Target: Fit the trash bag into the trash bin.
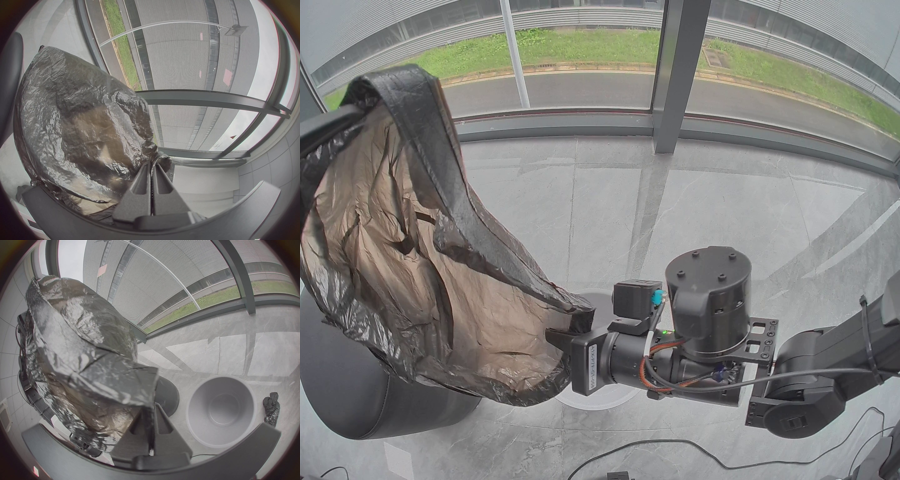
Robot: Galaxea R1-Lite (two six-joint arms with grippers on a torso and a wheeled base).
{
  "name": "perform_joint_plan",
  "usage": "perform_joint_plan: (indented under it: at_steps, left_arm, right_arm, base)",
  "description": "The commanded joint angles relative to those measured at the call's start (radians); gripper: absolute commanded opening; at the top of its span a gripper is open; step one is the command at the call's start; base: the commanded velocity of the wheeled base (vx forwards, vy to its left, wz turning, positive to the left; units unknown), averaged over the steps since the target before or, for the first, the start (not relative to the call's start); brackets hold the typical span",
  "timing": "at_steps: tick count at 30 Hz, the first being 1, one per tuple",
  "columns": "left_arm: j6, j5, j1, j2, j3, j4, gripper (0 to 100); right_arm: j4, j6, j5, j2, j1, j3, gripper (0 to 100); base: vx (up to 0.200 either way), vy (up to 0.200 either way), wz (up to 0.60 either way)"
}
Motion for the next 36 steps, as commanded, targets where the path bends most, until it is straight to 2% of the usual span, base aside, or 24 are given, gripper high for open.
perform_joint_plan:
  at_steps: [1, 5, 10, 13, 15, 20, 21, 23, 25, 26, 28, 32, 36]
  left_arm:
    - [0.008, 0.001, 0.001, 0.017, 0.133, -0.045, 0]
    - [0.028, 0.003, 0.001, 0.037, 0.265, -0.048, 0]
    - [0.028, 0.000, 0.001, 0.069, 0.356, -0.044, 0]
    - [0.028, 0.000, -0.001, 0.066, 0.373, -0.035, 0]
    - [0.026, -0.012, -0.004, 0.049, 0.371, -0.030, 0]
    - [0.025, -0.152, -0.004, -0.004, 0.373, -0.007, 0]
    - [0.025, -0.163, -0.004, -0.006, 0.374, -0.007, 0]
    - [0.023, -0.261, -0.004, -0.009, 0.388, -0.016, 0]
    - [0.025, -0.321, -0.004, 0.003, 0.394, -0.031, 0]
    - [0.025, -0.321, -0.004, 0.003, 0.394, -0.031, 0]
    - [0.028, -0.378, -0.006, 0.051, 0.399, -0.084, 0]
    - [0.028, -0.442, -0.013, 0.132, 0.417, -0.173, 0]
    - [0.025, -0.459, -0.053, 0.223, 0.426, -0.269, 0]
  right_arm:
    - [0.102, -0.010, -0.001, -0.135, -0.003, 0.050, 0]
    - [0.229, -0.010, 0.003, -0.232, -0.015, 0.081, 0]
    - [0.341, -0.032, 0.016, -0.335, -0.027, 0.153, 0]
    - [0.429, -0.030, 0.039, -0.396, -0.030, 0.159, 0]
    - [0.522, -0.026, 0.099, -0.454, -0.062, 0.147, 0]
    - [0.726, -0.021, 0.202, -0.511, -0.116, 0.076, 0]
    - [0.729, -0.019, 0.205, -0.511, -0.119, 0.075, 0]
    - [0.731, -0.013, 0.228, -0.503, -0.132, 0.078, 0]
    - [0.729, -0.006, 0.239, -0.491, -0.133, 0.080, 0]
    - [0.729, -0.006, 0.239, -0.491, -0.133, 0.080, 0]
    - [0.729, -0.004, 0.243, -0.464, -0.133, 0.081, 0]
    - [0.728, 0.000, 0.243, -0.438, -0.133, 0.083, 0]
    - [0.726, 0.000, 0.243, -0.421, -0.141, 0.086, 0]
  base:
    - [0.000, 0.000, 0.00]
    - [0.000, 0.000, 0.00]
    - [0.000, 0.000, 0.00]
    - [0.000, 0.000, 0.00]
    - [0.000, 0.000, 0.00]
    - [0.000, 0.000, 0.00]
    - [0.000, 0.000, 0.00]
    - [0.000, 0.000, 0.00]
    - [0.000, 0.000, 0.00]
    - [0.000, 0.000, 0.00]
    - [0.000, 0.000, 0.00]
    - [0.000, 0.000, 0.00]
    - [0.000, 0.000, 0.00]
